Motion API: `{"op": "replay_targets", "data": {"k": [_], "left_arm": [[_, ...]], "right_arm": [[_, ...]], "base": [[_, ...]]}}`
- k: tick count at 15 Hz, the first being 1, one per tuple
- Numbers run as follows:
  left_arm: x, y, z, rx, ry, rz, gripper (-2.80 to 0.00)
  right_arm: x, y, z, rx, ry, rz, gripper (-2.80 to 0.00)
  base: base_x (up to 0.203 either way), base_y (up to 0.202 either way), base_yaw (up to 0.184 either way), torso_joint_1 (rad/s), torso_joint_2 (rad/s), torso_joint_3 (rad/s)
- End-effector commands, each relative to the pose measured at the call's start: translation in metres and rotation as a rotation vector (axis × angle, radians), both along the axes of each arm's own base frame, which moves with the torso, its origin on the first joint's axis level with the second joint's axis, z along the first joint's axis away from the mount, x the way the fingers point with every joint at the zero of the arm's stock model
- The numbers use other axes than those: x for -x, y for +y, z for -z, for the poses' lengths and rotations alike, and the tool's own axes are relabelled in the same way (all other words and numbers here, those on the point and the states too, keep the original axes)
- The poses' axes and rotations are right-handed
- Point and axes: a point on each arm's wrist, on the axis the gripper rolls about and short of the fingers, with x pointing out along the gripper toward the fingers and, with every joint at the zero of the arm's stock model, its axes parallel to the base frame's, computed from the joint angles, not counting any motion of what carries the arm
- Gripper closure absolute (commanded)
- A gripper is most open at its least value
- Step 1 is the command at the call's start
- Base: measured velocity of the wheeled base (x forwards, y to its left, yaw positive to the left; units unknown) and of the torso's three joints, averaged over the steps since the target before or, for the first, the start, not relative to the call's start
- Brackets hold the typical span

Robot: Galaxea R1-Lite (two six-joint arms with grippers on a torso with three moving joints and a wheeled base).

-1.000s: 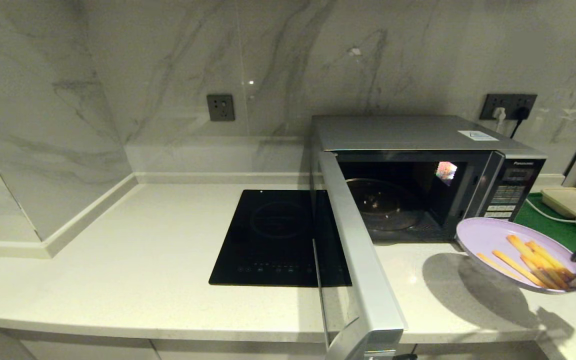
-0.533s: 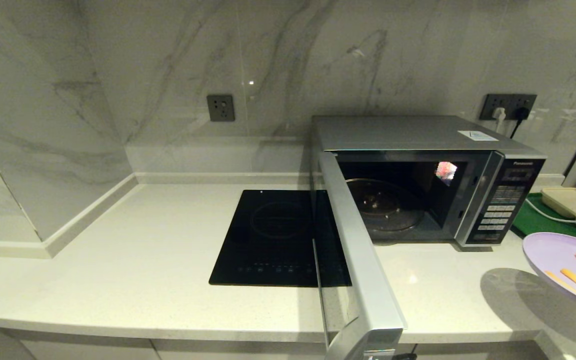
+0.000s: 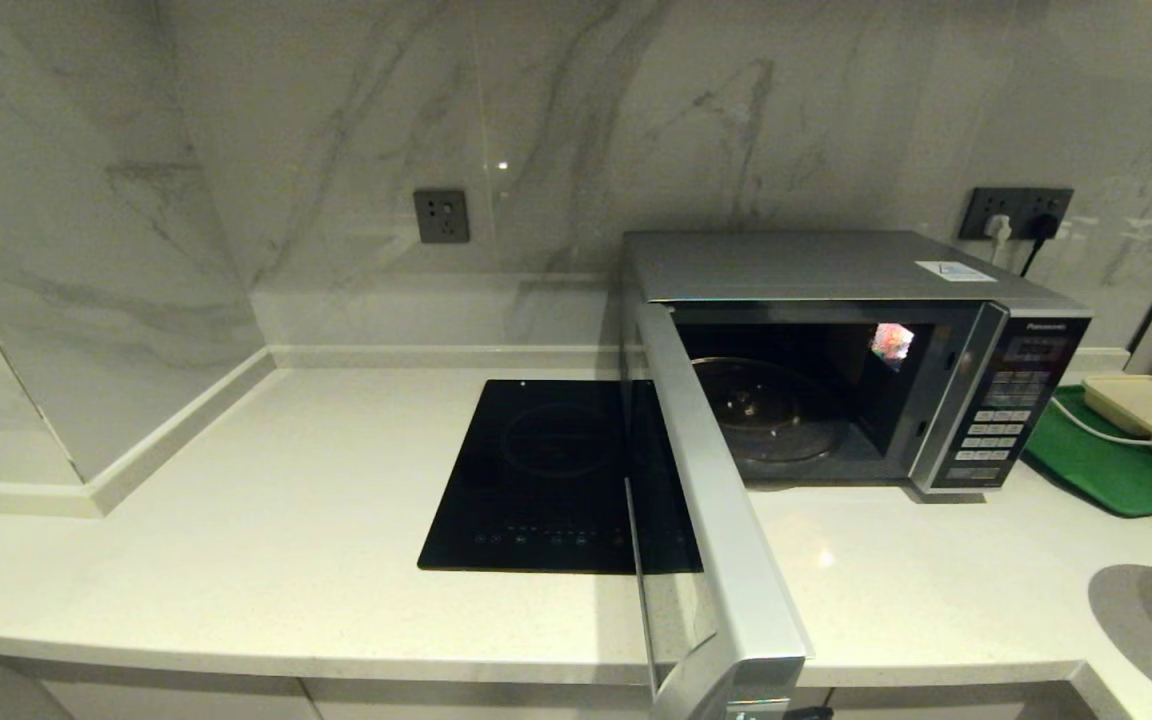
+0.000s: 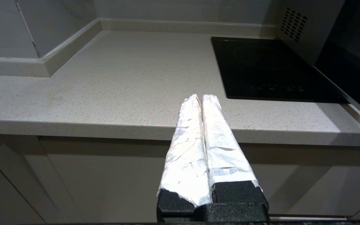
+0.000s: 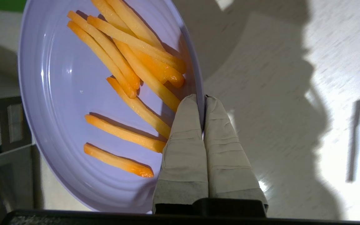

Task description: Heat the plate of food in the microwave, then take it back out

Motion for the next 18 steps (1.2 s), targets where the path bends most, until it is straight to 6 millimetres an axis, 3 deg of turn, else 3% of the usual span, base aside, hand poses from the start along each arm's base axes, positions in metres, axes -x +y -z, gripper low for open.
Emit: {"op": "replay_targets", "data": {"k": [1, 11, 18], "left_arm": [[0.000, 0.000, 0.000, 0.001, 0.000, -0.001, 0.00], [0.000, 0.000, 0.000, 0.001, 0.000, 0.000, 0.00], [0.000, 0.000, 0.000, 0.001, 0.000, -0.001, 0.00]], "right_arm": [[0.004, -0.022, 0.019, -0.050, 0.030, 0.031, 0.00], [-0.010, -0.062, 0.072, -0.073, 0.005, -0.061, 0.00], [-0.024, -0.089, 0.083, -0.055, 0.002, -0.069, 0.00]], "base": [[0.000, 0.000, 0.000, 0.000, 0.00, 0.000], [0.000, 0.000, 0.000, 0.000, 0.00, 0.000], [0.000, 0.000, 0.000, 0.000, 0.00, 0.000]]}}
